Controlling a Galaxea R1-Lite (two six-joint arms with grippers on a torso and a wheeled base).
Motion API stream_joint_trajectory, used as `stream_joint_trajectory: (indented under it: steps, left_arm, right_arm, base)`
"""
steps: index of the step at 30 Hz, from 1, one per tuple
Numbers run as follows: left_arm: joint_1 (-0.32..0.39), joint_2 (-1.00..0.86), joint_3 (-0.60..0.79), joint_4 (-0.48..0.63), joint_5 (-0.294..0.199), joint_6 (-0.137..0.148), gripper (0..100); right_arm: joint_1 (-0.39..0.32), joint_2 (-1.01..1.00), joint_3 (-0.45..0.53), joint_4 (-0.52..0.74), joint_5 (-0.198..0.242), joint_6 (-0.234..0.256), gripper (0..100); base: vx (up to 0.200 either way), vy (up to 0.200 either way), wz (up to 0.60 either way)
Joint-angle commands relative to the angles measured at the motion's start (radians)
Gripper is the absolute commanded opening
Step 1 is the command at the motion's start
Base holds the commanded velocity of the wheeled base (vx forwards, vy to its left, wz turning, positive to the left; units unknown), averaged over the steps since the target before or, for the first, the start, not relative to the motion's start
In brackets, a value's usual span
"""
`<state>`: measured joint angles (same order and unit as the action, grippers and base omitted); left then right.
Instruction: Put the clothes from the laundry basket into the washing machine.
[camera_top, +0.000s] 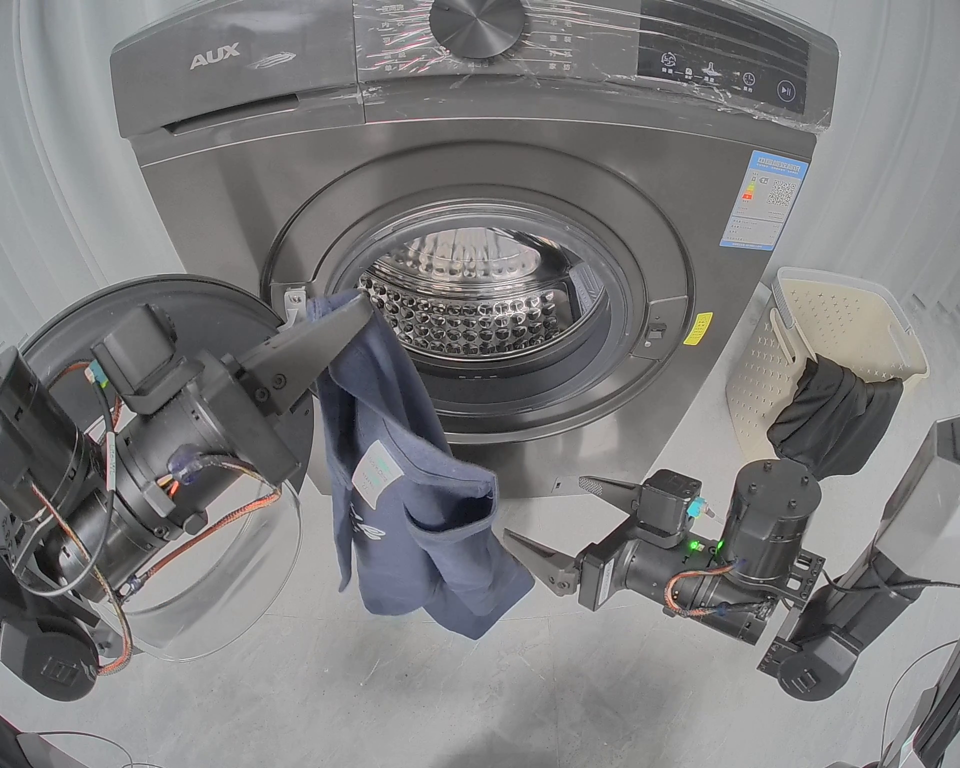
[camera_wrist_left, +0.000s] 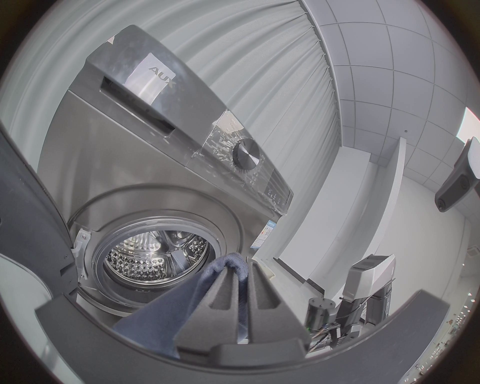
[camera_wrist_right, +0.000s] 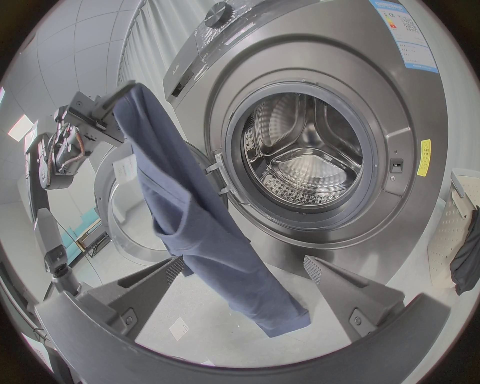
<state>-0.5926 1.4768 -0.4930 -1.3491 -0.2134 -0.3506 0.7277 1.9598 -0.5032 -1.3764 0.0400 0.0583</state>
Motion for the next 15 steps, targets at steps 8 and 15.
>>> stream_joint_trajectory:
  steps: [8, 15]
  left_arm:
    - [0.000, -0.041, -0.002, -0.022, -0.026, -0.001, 0]
    - [0.004, -0.041, -0.001, -0.022, -0.026, -0.001, 0]
  right_arm:
    - [-0.047, 0.160, -0.153, 0.005, 0.020, -0.031, 100]
    - [-0.014, 0.209, -0.224, 0.007, 0.034, -0.060, 100]
  base:
    - [0.000, 0.000, 0.00]
    - [0.000, 0.000, 0.00]
